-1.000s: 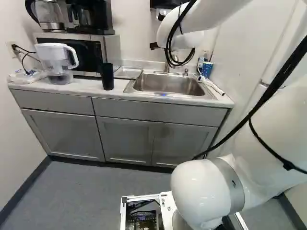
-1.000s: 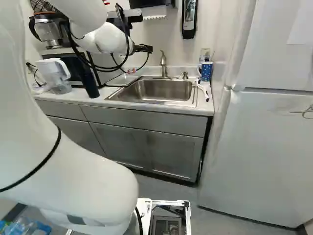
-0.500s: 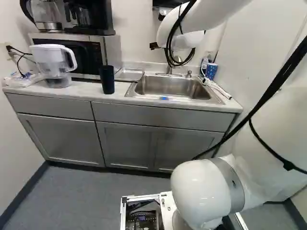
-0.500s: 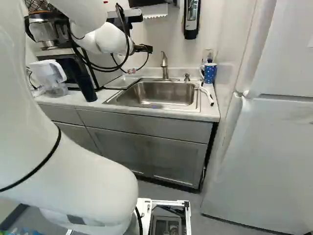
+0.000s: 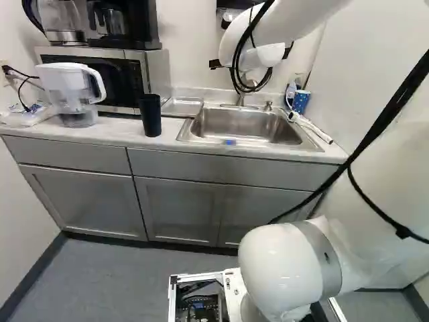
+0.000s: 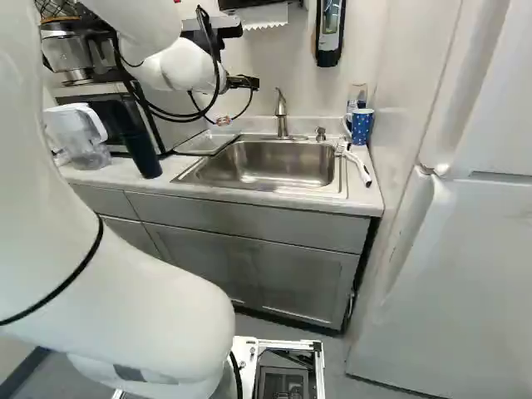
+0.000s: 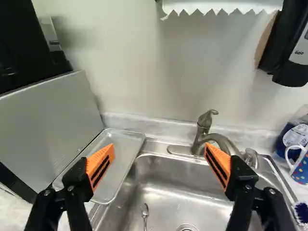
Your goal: Rinse the cup and place it in the tray
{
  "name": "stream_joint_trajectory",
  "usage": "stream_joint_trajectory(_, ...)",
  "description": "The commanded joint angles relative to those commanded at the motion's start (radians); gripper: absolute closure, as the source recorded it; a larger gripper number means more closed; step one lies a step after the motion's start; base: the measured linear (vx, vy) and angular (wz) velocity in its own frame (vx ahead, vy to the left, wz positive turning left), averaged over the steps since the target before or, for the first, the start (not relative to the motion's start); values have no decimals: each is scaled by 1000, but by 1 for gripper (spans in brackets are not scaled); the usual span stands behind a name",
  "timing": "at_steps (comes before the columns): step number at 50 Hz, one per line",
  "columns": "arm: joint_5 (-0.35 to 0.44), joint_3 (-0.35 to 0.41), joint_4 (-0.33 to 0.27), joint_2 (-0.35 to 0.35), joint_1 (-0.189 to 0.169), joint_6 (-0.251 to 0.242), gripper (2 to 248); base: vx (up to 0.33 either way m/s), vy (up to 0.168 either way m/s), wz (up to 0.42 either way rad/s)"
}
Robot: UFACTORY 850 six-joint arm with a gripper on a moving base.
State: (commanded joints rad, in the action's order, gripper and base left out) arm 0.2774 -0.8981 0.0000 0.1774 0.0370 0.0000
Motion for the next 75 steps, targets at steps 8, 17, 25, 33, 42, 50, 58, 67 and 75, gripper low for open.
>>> stream_joint_trajectory(8,0,0,0,0,0,0,3,36,14,3)
stream_joint_trajectory(17,0,0,0,0,0,0,3,-13,-1,0)
stream_joint_trajectory(25,0,0,0,0,0,0,3,0,0,0)
stream_joint_trajectory(33,0,0,0,-1,0,0,3,0,0,0)
stream_joint_trajectory(42,0,-12,0,-13,-2,0,3,0,0,0)
stream_joint_trajectory(50,0,-26,0,-28,-6,0,3,0,0,0)
stream_joint_trajectory(58,0,-40,0,-44,-11,0,3,0,0,0)
stream_joint_trajectory(67,0,-64,0,-69,-18,0,3,0,0,0)
stream_joint_trajectory(75,0,-94,0,-101,-26,0,3,0,0,0)
